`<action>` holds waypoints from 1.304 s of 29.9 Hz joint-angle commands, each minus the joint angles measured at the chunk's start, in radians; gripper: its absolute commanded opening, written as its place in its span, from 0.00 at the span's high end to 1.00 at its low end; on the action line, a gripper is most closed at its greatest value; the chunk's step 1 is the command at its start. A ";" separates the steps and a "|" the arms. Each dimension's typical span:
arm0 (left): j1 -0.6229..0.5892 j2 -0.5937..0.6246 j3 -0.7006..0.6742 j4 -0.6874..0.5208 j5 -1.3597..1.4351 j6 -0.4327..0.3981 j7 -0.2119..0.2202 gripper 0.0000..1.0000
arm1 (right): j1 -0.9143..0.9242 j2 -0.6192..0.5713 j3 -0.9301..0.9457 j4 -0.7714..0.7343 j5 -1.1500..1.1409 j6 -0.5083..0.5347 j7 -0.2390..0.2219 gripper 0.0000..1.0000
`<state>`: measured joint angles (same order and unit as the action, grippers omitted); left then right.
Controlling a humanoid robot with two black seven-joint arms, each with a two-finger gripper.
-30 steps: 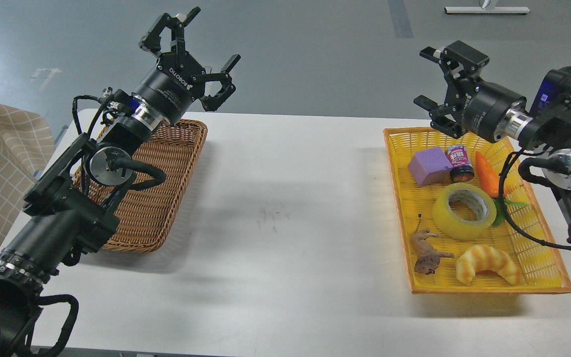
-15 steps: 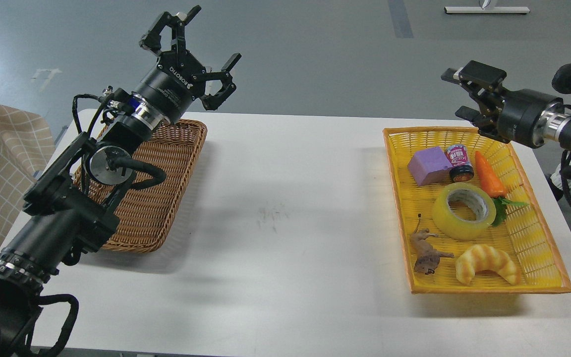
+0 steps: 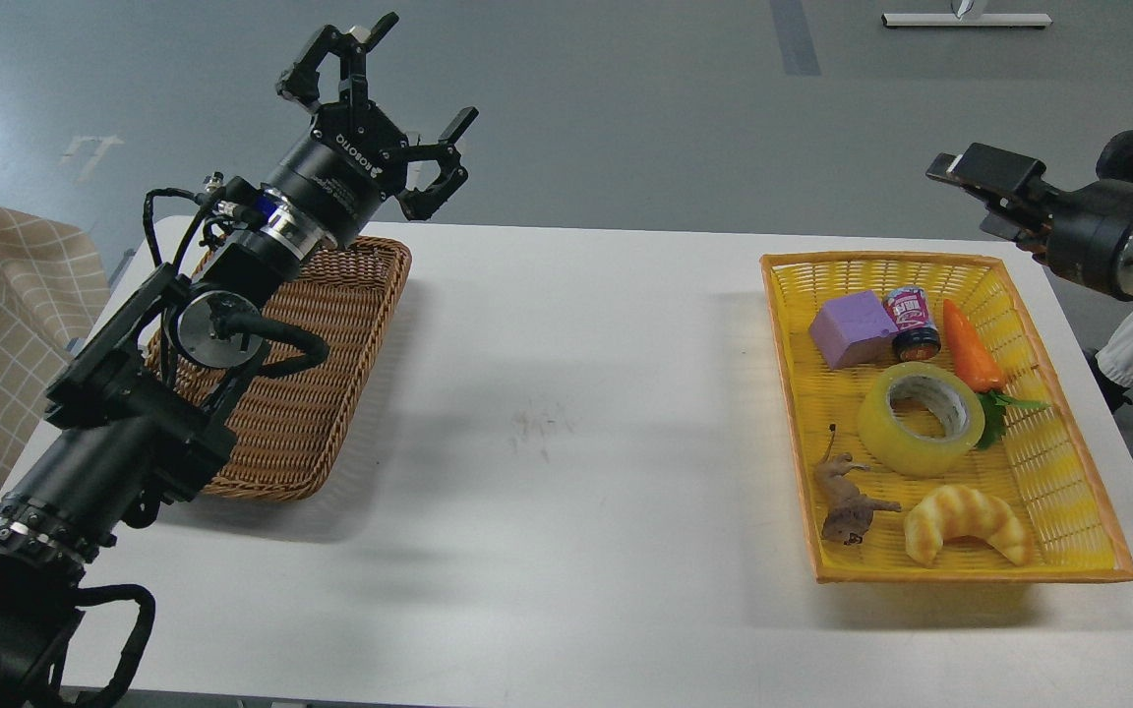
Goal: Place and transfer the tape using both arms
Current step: 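Raise the right gripper and move it over the yellow tray, then lower the right gripper into the yellow tape roll's hole and grasp it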
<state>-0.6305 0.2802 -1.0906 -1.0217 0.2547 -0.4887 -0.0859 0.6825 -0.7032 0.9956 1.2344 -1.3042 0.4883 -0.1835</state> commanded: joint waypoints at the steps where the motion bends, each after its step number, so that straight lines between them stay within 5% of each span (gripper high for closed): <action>1: -0.001 0.000 0.000 0.000 0.000 0.000 0.000 0.02 | -0.030 0.004 -0.002 0.000 -0.070 0.000 -0.022 0.00; 12: -0.001 0.002 0.000 -0.001 0.000 0.000 0.000 0.02 | -0.103 0.007 -0.054 0.054 -0.312 0.000 -0.033 0.00; 39: -0.005 0.008 0.000 -0.001 0.002 0.000 -0.002 0.02 | -0.201 -0.029 -0.130 0.074 -0.460 0.000 -0.031 0.03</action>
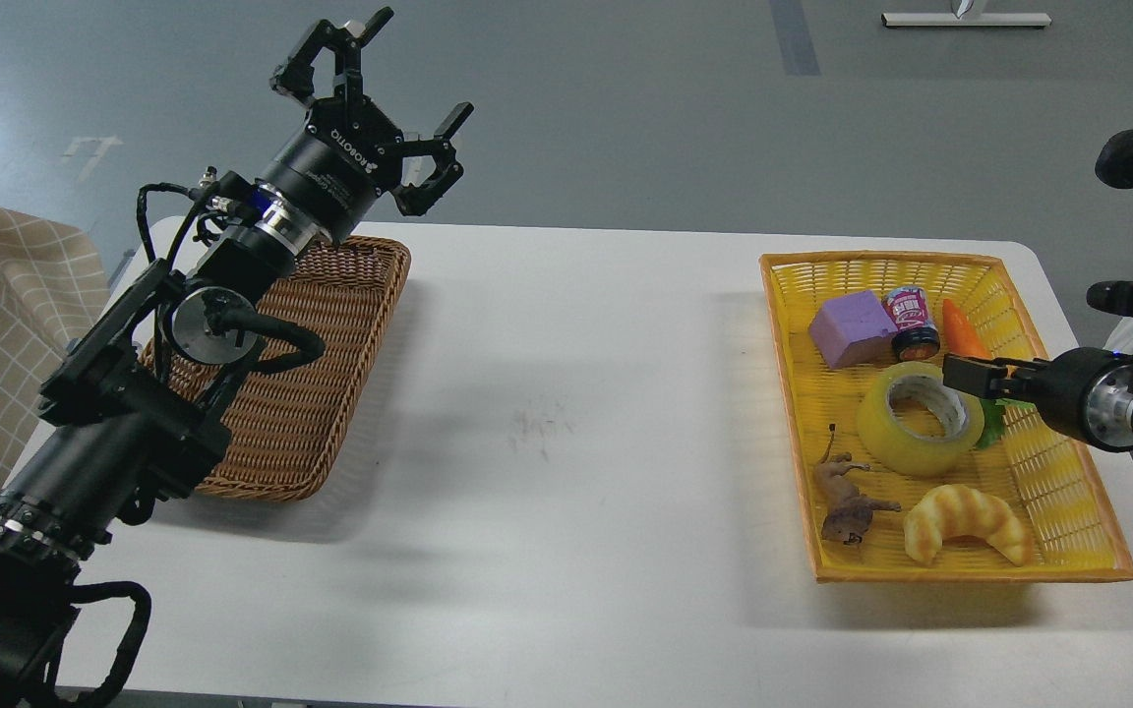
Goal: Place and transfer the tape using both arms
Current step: 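Lower the right gripper into the yellow tape roll's hole and grasp it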
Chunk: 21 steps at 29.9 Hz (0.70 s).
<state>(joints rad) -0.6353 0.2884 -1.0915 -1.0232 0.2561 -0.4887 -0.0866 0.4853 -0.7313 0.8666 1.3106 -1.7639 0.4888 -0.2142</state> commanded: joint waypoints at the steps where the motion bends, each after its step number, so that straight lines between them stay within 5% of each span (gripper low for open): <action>1: 0.000 0.000 0.001 0.000 0.000 0.000 -0.001 0.02 | -0.010 0.001 -0.001 -0.004 -0.002 0.000 0.001 0.04; 12: 0.002 0.000 -0.001 0.000 -0.001 0.000 -0.001 0.02 | -0.056 0.012 -0.001 -0.013 -0.060 0.000 0.004 0.08; 15: 0.002 0.000 -0.001 0.000 -0.001 0.000 -0.001 0.02 | -0.056 0.013 -0.003 -0.011 -0.058 0.000 0.009 0.19; 21: 0.003 0.000 -0.001 0.000 -0.001 0.000 -0.001 0.02 | -0.054 0.023 -0.009 -0.010 -0.057 0.000 0.010 0.26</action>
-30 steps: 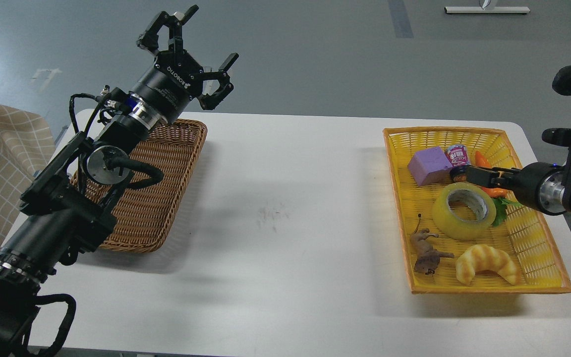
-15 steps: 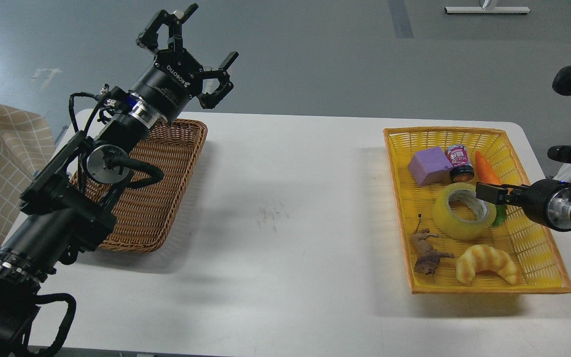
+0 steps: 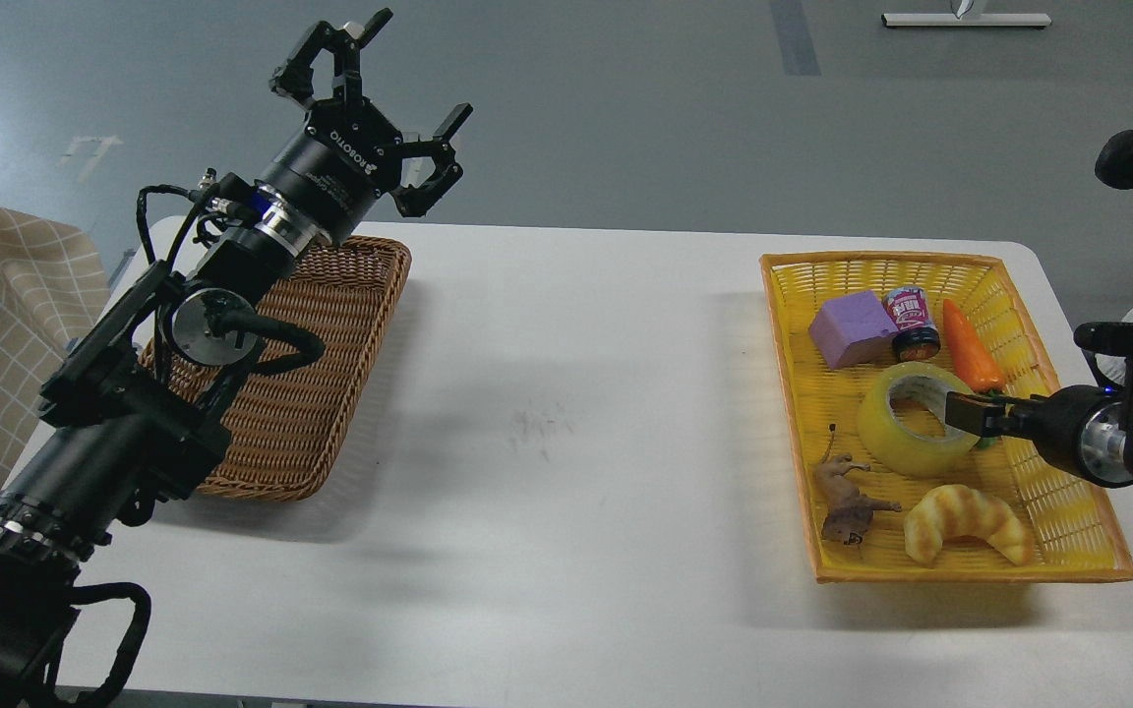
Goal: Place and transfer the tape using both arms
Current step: 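Lower the right gripper into the yellow tape roll's hole and grasp it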
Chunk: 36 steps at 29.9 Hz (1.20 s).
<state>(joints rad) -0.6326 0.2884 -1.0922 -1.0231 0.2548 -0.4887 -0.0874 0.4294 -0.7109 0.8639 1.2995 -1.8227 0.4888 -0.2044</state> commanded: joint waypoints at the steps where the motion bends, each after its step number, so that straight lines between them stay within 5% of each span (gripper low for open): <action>1: 0.001 0.000 0.000 0.000 0.000 0.000 0.000 0.02 | 0.002 0.002 -0.011 0.000 0.002 0.000 0.000 0.27; 19: 0.002 0.002 0.002 0.001 0.000 0.000 0.000 0.02 | 0.008 0.027 -0.039 -0.022 0.003 0.000 0.002 0.42; 32: 0.002 0.000 0.000 0.001 0.000 0.000 0.000 0.02 | 0.015 0.036 -0.040 -0.049 0.010 0.000 0.002 0.86; 36: 0.001 0.000 0.000 0.001 0.001 0.000 0.000 0.02 | 0.022 0.034 -0.039 -0.048 0.013 0.000 0.002 0.90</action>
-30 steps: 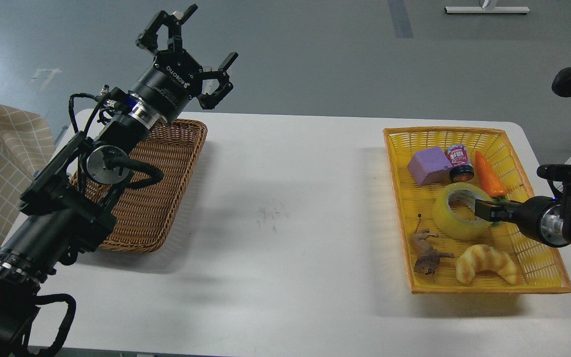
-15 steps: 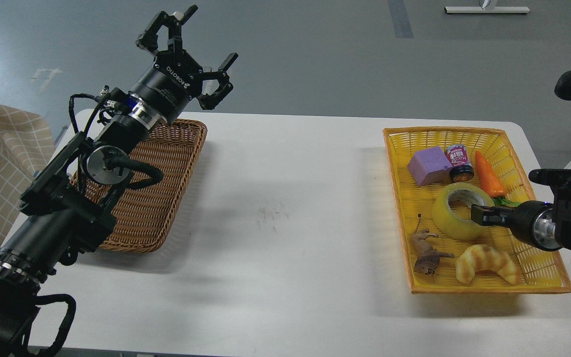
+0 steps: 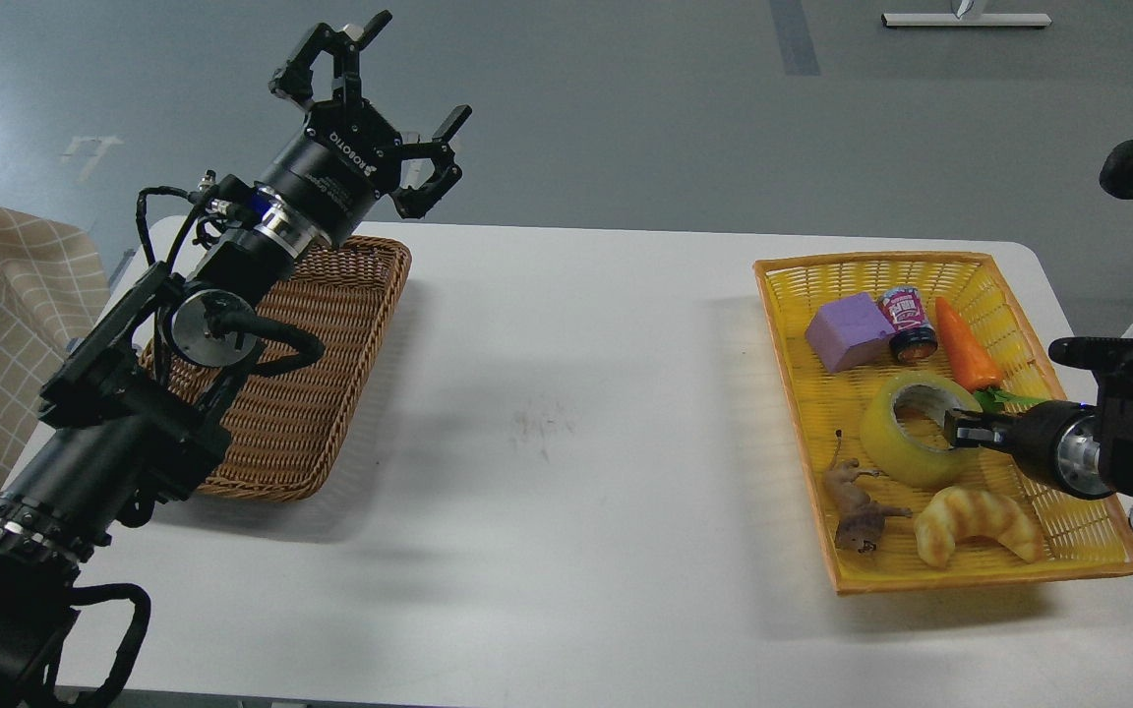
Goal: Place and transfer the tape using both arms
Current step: 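Lower the right gripper into the yellow tape roll's hole and grasp it, then lift the tape roll and carry it toward the table center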
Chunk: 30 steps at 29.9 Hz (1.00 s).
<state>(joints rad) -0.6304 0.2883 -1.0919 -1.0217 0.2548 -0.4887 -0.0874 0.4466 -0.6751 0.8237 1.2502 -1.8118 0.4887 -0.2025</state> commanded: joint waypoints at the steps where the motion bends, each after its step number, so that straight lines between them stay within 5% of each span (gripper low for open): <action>1: -0.002 0.000 0.000 0.000 0.000 0.000 0.000 0.02 | 0.006 -0.001 0.002 0.008 0.005 0.000 0.000 0.96; 23: -0.002 -0.001 -0.012 0.000 0.000 0.000 0.000 0.02 | 0.152 -0.037 0.058 0.207 0.009 0.000 -0.003 0.95; 30: -0.002 -0.003 -0.019 0.000 0.000 0.000 0.000 0.02 | 0.250 0.109 -0.013 0.180 0.005 0.000 -0.003 0.94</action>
<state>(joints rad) -0.6322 0.2869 -1.1116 -1.0215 0.2544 -0.4887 -0.0874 0.6561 -0.6229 0.8543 1.4452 -1.8068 0.4887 -0.2052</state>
